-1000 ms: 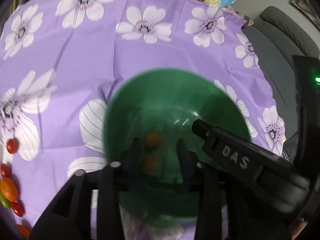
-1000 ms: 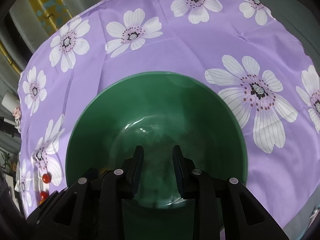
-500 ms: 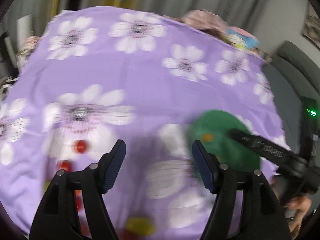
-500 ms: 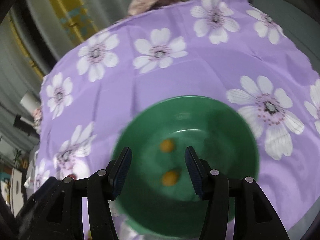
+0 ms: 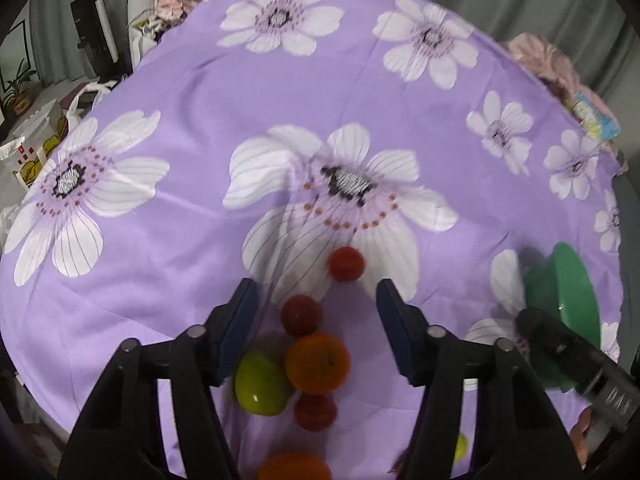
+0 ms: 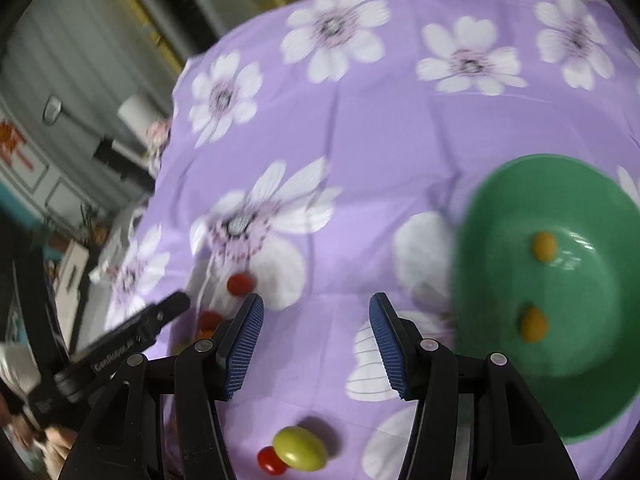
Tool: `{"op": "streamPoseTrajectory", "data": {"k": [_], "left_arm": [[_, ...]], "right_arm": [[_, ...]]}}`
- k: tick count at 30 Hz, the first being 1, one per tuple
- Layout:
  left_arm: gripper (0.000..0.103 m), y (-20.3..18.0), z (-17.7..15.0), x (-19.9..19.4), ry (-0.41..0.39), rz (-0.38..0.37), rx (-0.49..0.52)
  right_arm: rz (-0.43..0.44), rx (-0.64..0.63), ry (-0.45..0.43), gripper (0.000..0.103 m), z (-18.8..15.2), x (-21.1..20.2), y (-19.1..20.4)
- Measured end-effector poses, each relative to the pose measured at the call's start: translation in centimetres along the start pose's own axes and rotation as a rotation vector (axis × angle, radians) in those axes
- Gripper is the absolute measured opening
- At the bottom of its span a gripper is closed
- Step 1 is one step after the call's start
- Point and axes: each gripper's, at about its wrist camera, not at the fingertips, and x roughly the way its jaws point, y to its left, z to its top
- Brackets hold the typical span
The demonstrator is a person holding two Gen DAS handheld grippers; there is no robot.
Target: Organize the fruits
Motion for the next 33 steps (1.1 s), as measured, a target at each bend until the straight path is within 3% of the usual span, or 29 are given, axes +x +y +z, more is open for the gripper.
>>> {"op": "streamPoseTrajectory", "data": {"k": [6, 10, 11, 13, 15, 18, 21, 26, 33], "left_arm": [[0.041, 0.8, 0.1, 2.0, 0.057, -0.019, -0.01], [0.039, 1.1, 0.2, 2.4, 0.073, -0.025, -0.024], [0.037, 1.0, 0.1, 2.5, 0.074, -0.033, -0.022], [0.034, 0.8, 0.1, 2.9, 0.082, -0.035, -0.015], [0.033, 0.8, 0.0, 3.4, 0.107, -0.023, -0.013], [0.033, 0.5, -0.1, 4.0, 0.13, 0.001, 0.001], [0.029, 0.3, -0.5, 4.8, 0.158, -0.001, 0.016], [0.027, 0.4, -0.7, 4.8, 0.143, 0.006, 0.032], [0.027, 0.7, -0.8, 4.5, 0.135, 0.005, 0.009]], "right_arm": [[0.099, -0.027, 0.138, 0.055, -1.1, 3.4, 1.7], [0.067, -0.015, 0.108, 0.053, -1.1, 3.9, 1.7], [0.06, -0.008, 0.093, 0.044, -1.0, 3.9, 1.7], [0.041, -0.003, 0.048, 0.035, -0.2, 4.0, 2.0], [0.048, -0.016, 0.032, 0.035, 0.7, 4.5, 2.7], [0.093, -0.01, 0.08, 0.035, 1.7, 6.4, 3.7], [0.062, 0.001, 0.141, 0.035, 2.3, 9.0, 4.8], [0.086, -0.004, 0.203, 0.036, 1.9, 11.7, 5.8], [0.089, -0.004, 0.174, 0.031, 1.9, 11.8, 5.3]]}}
